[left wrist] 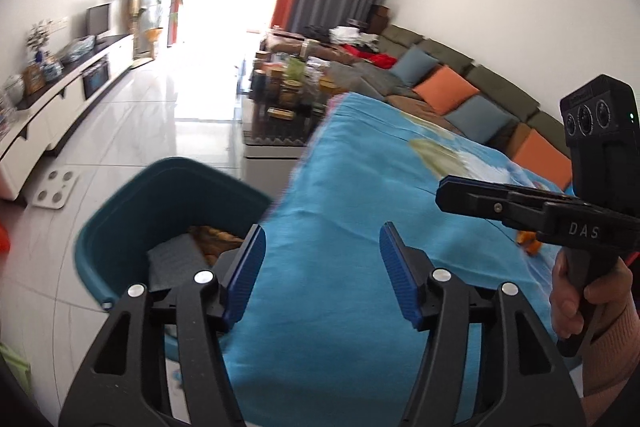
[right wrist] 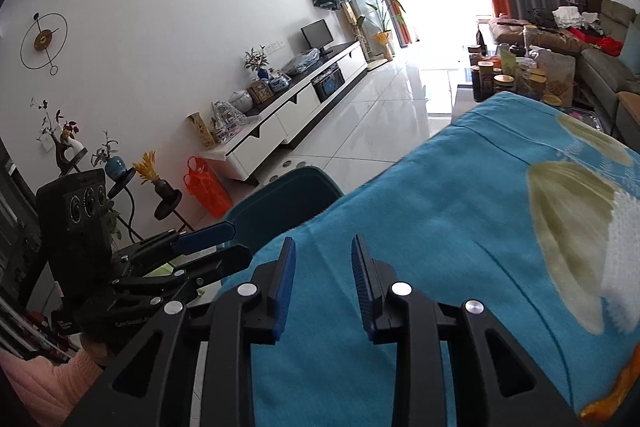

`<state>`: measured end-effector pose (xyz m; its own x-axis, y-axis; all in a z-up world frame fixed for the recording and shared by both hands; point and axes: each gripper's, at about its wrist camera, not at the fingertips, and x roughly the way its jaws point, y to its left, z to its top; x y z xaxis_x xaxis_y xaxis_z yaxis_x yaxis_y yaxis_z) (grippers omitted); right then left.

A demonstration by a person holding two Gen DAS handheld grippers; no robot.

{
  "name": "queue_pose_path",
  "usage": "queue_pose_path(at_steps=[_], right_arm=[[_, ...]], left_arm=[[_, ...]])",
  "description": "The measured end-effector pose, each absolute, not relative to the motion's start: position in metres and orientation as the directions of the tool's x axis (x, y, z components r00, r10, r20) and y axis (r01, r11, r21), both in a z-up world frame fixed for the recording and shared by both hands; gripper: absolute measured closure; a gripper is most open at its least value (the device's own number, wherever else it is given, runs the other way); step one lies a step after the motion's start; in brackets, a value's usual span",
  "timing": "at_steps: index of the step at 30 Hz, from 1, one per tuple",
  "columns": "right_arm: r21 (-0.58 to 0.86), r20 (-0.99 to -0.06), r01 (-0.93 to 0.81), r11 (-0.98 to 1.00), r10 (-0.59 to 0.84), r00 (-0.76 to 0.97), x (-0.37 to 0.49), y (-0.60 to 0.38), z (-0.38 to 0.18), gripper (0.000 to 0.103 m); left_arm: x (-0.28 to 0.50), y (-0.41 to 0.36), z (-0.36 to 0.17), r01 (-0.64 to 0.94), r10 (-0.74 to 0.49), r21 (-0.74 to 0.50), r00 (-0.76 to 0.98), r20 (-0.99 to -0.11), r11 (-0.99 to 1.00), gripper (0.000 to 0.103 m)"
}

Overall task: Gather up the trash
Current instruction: 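Move both tools back over the table toward another foam net and green wrapper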

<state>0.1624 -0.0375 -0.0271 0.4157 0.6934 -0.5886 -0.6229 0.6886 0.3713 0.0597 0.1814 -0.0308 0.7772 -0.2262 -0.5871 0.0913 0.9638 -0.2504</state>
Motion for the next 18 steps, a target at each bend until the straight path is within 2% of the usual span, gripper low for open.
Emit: queue_pose_path(at_steps=[11,16,18], right_arm=[[0.308,-0.607,-0.422,0.853,0.517,0.603,0.147,-0.175,-0.031,0.072],[0.314,-0.607,-0.299,0.901,0.433,0.666,0.146,-0.234,-0.034,0.071],[0.306,-0.607,-0.260,0.916,0.398,0.688,0.146,-0.251,-0.034,0.070]], left_arm=[[0.100,0.072,-0.029,0.298,-0.363,-0.211,0.707,-0.607,0.931,0.041],[0.131,0.028,-0.033,0.363,-0.427,-0.236,0.650,-0.629,0.901,0.041],[0.143,0.016,-0.035,0.372,-0.439,-0.248,0.631,-0.640,0.895,0.036]])
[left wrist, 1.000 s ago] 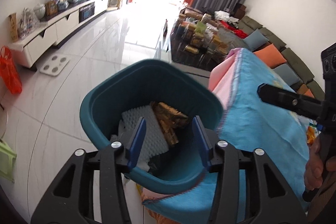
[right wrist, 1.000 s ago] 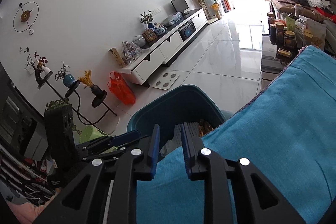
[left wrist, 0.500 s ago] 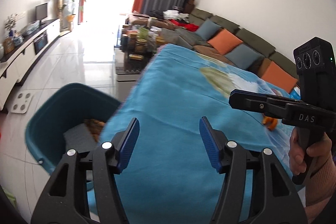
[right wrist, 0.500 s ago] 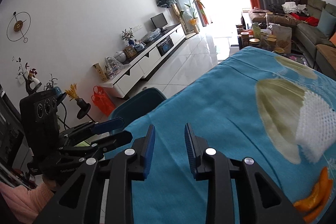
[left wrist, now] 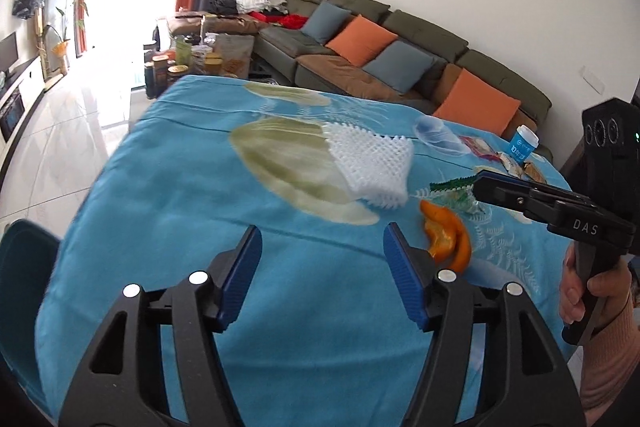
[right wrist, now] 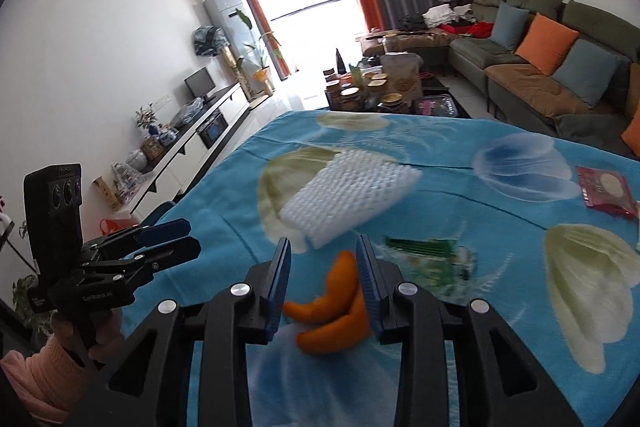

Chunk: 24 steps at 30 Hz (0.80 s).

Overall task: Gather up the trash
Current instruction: 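Move both tools back over the table toward another foam net and green wrapper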

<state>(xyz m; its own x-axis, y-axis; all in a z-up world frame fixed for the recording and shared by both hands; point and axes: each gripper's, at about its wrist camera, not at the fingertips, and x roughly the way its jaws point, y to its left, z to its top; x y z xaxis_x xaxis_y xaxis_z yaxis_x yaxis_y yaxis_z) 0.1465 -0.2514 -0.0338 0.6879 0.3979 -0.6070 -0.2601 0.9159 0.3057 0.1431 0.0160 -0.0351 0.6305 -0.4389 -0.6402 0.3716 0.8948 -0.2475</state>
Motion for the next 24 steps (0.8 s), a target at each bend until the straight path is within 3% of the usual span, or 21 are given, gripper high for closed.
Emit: queue_pose_path(at_steps=[5,13,22,24], right_arm=[[0.310,-0.611,-0.199,0.930,0.355,0.708,0.153,-0.280,-0.041,0.064],[0.333,-0.652,-0.166,0.928,0.354,0.670,0.167,-0.284,-0.058,0.063],[0.328,-0.669,-0.172,0.929,0.357,0.652,0.168,-0.281,-0.066,0.065],[0.324,-0.672,-0.178,0.929,0.358,0.649,0.170,-0.280,-0.066,0.077]], left_arm=[[0.172,-0.010,-0.041,0.389,-0.460,-0.267,0.585,-0.668,0.882,0.034],[0.207,-0.040,-0.052,0.397,-0.447,-0.260,0.509,-0.736,0.880,0.035],[0.225,-0.047,-0.064,0.389,-0.484,-0.325,0.440,-0.756,0.862,0.056],[0.225,-0.047,-0.064,0.392,-0.500,-0.345,0.425,-0.754,0.853,0.067]])
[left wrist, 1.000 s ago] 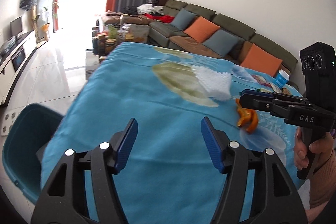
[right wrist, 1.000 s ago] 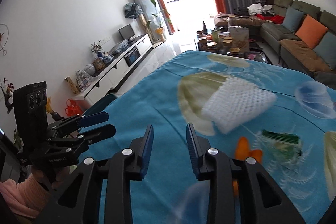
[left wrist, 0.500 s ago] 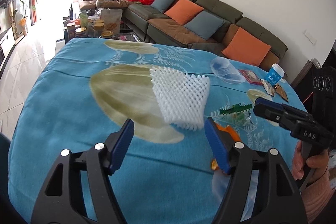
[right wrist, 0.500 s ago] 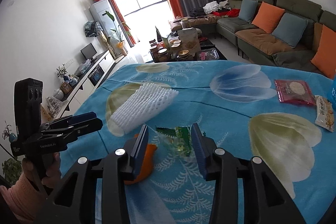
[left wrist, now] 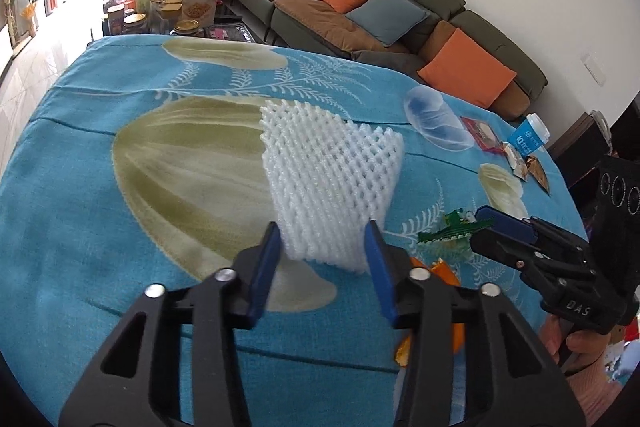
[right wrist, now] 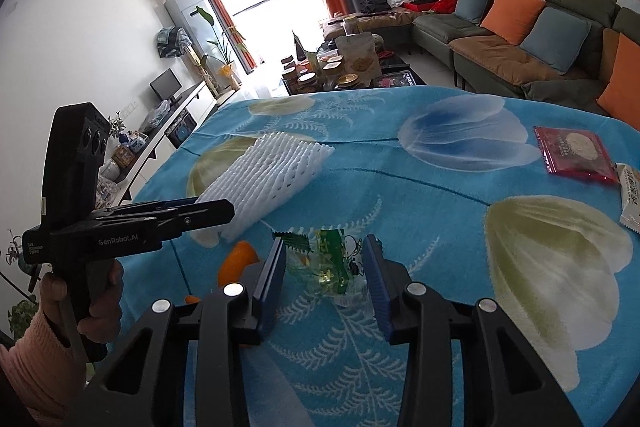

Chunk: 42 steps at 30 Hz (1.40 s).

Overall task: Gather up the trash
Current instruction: 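Move both tools back over the table toward another foam net and green wrapper, then grasp a second white foam net with the left tool while the right tool grasps the clear green wrapper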

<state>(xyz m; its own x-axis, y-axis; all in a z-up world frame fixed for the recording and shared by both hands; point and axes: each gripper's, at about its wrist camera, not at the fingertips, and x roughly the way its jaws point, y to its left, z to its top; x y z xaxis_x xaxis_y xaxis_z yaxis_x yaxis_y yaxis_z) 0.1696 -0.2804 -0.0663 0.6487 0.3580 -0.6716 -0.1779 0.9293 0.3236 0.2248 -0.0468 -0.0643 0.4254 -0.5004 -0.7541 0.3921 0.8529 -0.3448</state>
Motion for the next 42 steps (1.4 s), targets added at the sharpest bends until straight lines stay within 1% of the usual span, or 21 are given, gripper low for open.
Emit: queue_pose_path(at_steps=[3,4,6,9,22,28,42], right_arm=[[0.325,-0.671,-0.183,0.928,0.363,0.647,0.168,-0.279,-0.068,0.082],[0.326,-0.669,-0.185,0.927,0.365,0.647,0.169,-0.280,-0.068,0.084],[0.330,-0.665,-0.187,0.925,0.369,0.650,0.169,-0.281,-0.068,0.091],[0.322,-0.656,-0.187,0.928,0.361,0.663,0.166,-0.281,-0.064,0.092],[0.354,-0.606,-0.190,0.916,0.379,0.699,0.153,-0.281,-0.050,0.092],[0.371,-0.579,-0.204,0.906,0.397,0.712,0.142,-0.280,-0.044,0.092],[0.430,-0.518,-0.276,0.859,0.486,0.704,0.119,-0.254,-0.035,0.092]], left_arm=[[0.224,-0.047,-0.065,0.393,-0.499,-0.343,0.427,-0.754,0.853,0.075],[0.223,-0.047,-0.065,0.393,-0.501,-0.344,0.427,-0.753,0.853,0.076],[0.221,-0.046,-0.064,0.393,-0.505,-0.348,0.430,-0.749,0.851,0.084],[0.216,-0.043,-0.060,0.398,-0.509,-0.347,0.442,-0.739,0.849,0.087],[0.172,-0.018,-0.039,0.422,-0.515,-0.321,0.512,-0.687,0.848,0.088],[0.150,0.005,-0.030,0.417,-0.534,-0.344,0.539,-0.651,0.841,0.088],[0.100,0.044,-0.024,0.416,-0.548,-0.359,0.579,-0.604,0.835,0.088]])
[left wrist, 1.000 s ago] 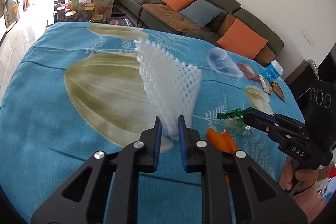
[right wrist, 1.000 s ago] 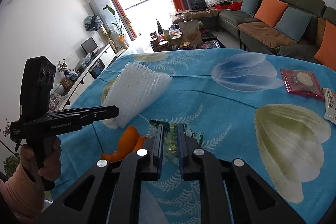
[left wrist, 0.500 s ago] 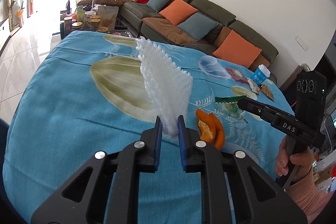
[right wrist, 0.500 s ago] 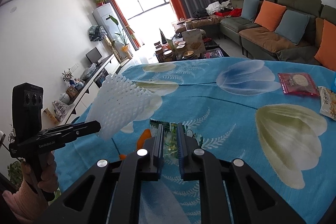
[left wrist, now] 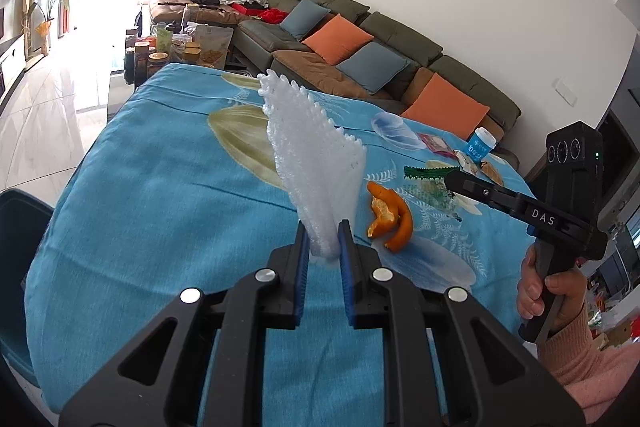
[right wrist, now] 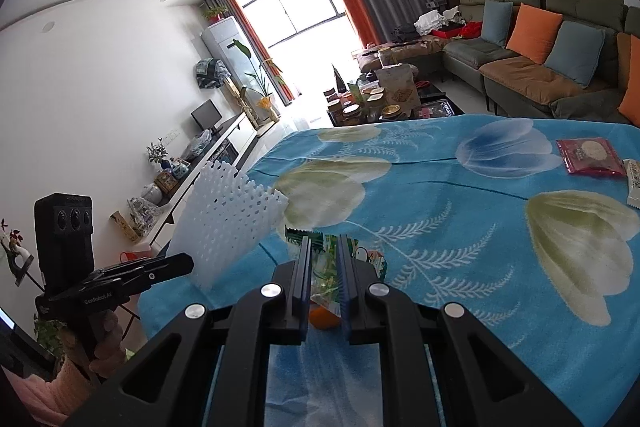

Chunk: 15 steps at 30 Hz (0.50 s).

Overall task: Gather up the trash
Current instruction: 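Grasp a second white foam net with the left tool while the right tool grasps the clear green wrapper, then carry the foam net and green wrapper over to the teal bin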

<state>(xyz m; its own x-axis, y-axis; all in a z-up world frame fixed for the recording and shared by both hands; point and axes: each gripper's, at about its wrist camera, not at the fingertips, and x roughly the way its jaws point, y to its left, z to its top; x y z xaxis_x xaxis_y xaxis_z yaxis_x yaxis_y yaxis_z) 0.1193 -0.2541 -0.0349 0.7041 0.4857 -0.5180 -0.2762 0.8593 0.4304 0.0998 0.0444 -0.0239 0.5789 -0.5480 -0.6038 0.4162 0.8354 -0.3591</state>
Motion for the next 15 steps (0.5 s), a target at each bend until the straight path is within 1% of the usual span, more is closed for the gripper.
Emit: queue_pose_path(at_steps=[15], right_arm=[[0.464,-0.506,-0.332,0.821,0.553,0.662,0.113,-0.223,-0.038,0.092]], left_arm=[[0.063,0.080,-0.033,0.372,-0.545,-0.398,0.602,-0.584,0.838,0.088]])
